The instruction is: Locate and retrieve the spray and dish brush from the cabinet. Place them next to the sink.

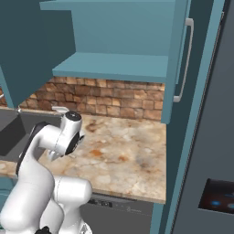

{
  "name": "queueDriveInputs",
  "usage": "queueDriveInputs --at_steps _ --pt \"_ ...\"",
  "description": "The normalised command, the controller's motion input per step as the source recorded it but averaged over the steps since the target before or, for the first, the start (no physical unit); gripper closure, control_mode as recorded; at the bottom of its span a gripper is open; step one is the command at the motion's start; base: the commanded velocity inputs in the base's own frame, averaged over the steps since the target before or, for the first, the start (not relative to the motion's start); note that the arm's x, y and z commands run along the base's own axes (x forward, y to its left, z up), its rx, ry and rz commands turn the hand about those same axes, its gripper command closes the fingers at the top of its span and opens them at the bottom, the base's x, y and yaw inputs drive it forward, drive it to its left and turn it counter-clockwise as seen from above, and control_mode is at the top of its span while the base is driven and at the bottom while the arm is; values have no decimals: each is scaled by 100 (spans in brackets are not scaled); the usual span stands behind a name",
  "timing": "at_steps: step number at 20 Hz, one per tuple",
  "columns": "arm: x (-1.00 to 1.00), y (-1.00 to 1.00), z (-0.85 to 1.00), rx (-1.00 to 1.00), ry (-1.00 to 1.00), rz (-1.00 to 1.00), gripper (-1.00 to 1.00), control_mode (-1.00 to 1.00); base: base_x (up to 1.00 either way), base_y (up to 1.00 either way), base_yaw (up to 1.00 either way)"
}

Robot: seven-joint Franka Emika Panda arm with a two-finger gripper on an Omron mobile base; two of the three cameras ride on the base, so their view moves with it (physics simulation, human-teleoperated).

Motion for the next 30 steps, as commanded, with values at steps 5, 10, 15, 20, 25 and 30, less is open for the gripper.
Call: queueDriveInputs --at_steps 5,10,15,20,25,30 --pt "37 3 -2 0 0 6 100 -100 0 0 0" --pt "34 -6 -18 -2 0 3 100 -100 0 0 0" --pt "21 6 -28 -8 -2 2 100 -100 0 0 0" --pt "4 8 -9 -7 -2 0 100 -100 0 0 0" --pt "0 9 -10 -3 -15 -2 100 -100 0 0 0" --pt "-1 12 -16 0 -22 -5 100 -100 0 0 0"
